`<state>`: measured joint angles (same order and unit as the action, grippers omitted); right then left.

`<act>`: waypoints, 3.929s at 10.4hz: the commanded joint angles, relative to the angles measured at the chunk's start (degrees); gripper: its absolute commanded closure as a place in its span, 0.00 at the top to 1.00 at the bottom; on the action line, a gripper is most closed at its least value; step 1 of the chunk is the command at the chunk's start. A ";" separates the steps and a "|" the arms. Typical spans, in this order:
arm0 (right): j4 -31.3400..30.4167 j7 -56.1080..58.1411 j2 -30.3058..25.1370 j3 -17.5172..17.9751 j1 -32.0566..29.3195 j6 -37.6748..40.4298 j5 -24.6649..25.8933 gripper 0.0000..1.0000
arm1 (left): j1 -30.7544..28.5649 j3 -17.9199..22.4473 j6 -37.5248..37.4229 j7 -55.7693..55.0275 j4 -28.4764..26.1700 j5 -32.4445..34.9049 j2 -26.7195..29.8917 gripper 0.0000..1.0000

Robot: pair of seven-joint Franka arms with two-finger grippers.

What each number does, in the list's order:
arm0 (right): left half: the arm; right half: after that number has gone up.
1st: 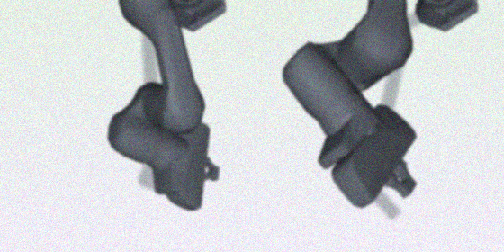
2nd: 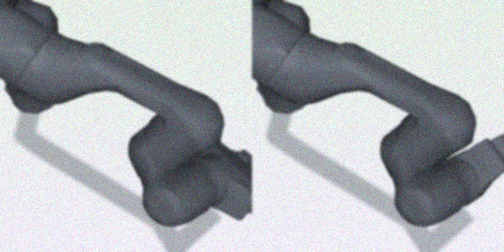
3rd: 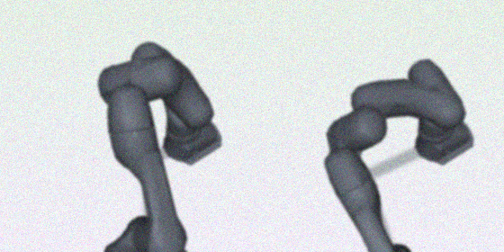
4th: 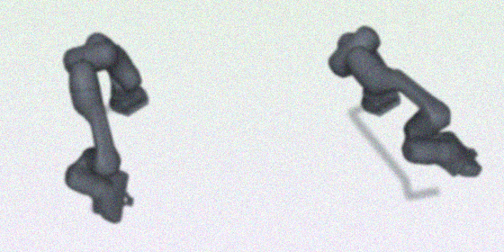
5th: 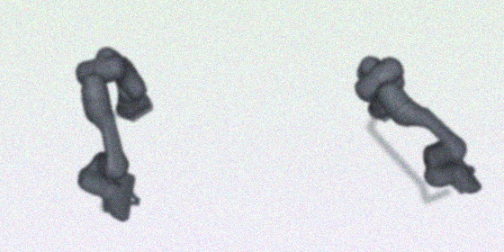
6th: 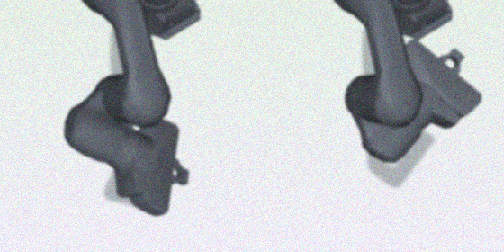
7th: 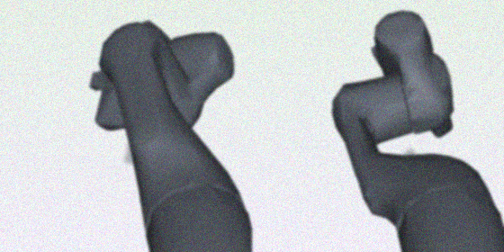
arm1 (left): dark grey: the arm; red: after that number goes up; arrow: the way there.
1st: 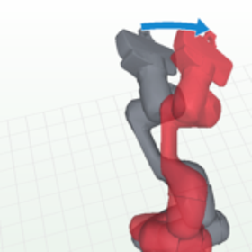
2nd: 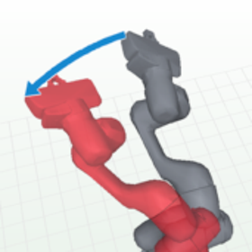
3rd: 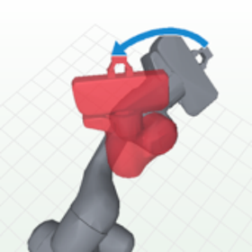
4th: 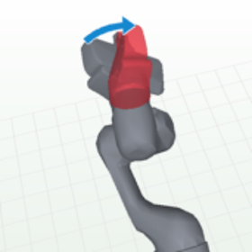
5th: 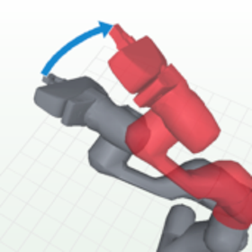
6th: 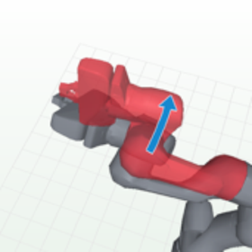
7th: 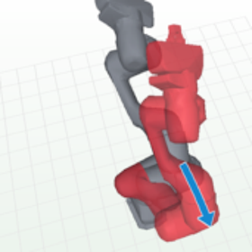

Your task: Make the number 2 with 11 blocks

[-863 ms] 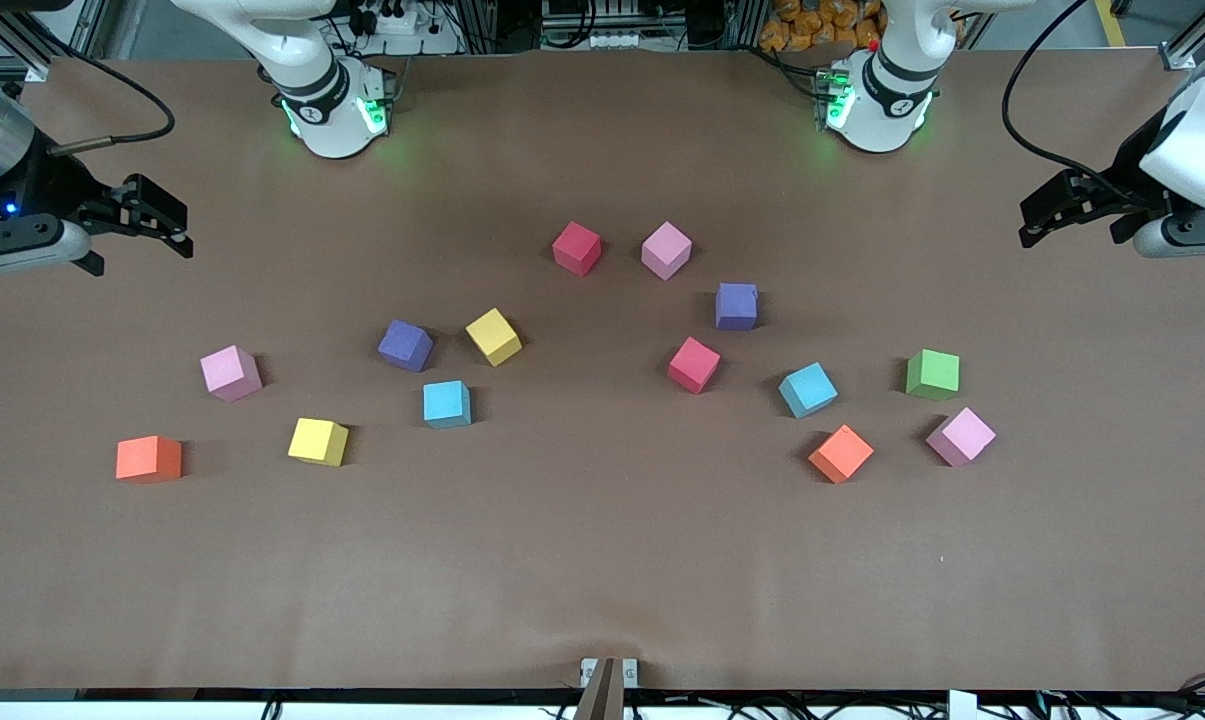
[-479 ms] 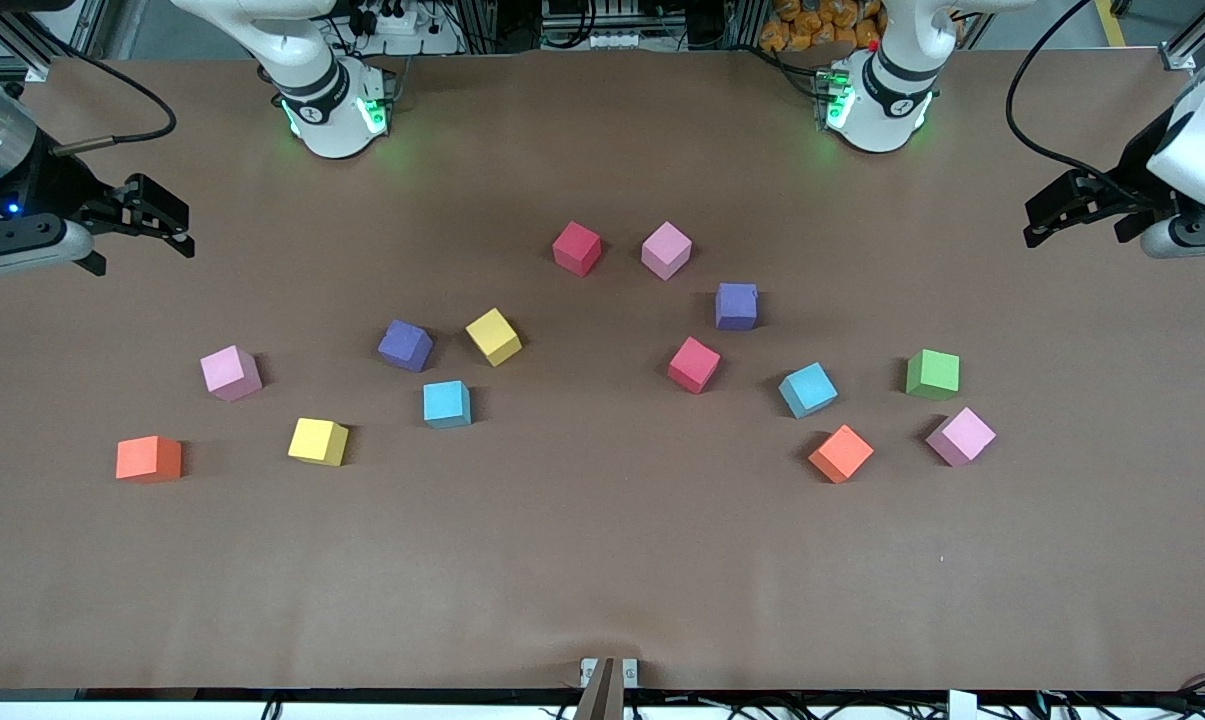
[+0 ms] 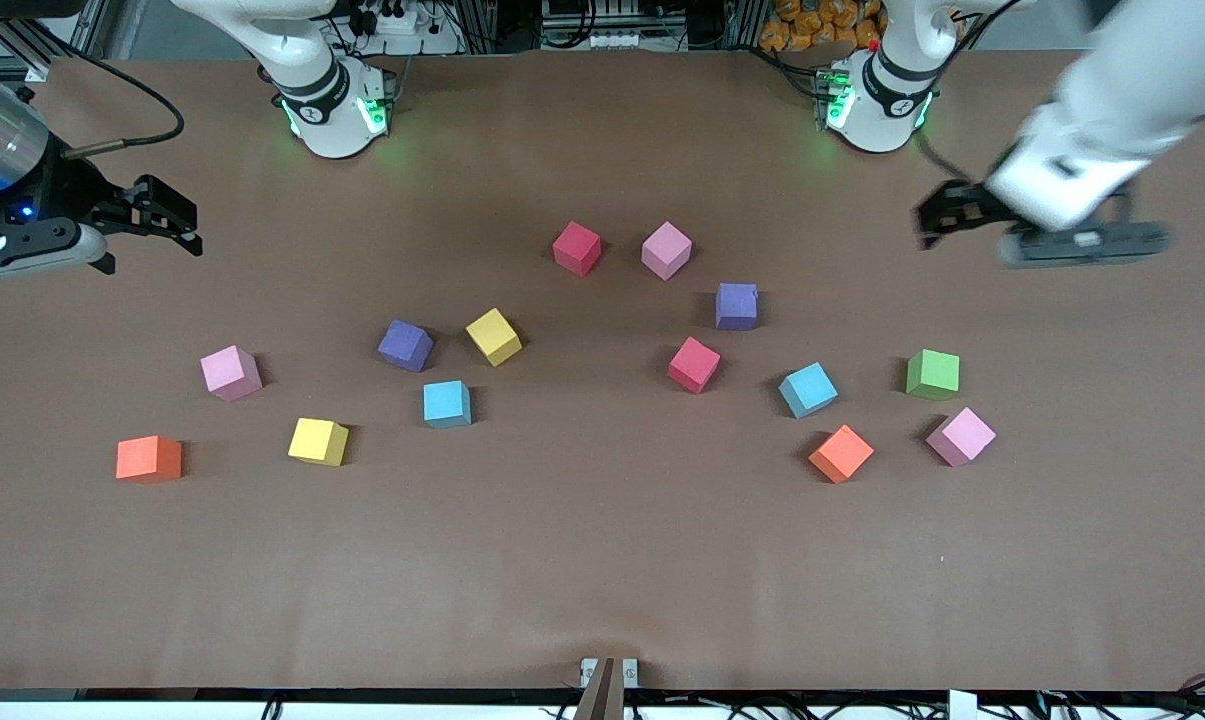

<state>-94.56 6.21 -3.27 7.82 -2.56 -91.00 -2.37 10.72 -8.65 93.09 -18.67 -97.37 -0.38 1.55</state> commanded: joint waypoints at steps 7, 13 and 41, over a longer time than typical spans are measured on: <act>-3.08 0.82 4.49 -0.09 -2.63 -0.49 -0.01 1.00 | 15.44 -11.48 22.20 -19.52 -11.97 0.29 -10.14 1.00; -2.91 0.82 13.71 -0.18 -3.16 -7.51 0.17 1.00 | 25.47 -11.04 36.71 -21.05 -9.43 1.69 -25.26 1.00; -29.34 -26.42 19.09 0.00 11.61 -39.49 0.26 1.00 | 34.37 -10.78 42.10 -41.42 -2.65 12.51 -39.44 0.38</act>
<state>-119.99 -18.51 18.02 7.87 9.43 -128.00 -2.03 44.92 -19.73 136.63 -55.48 -100.04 10.30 -39.61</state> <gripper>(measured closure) 0.000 0.379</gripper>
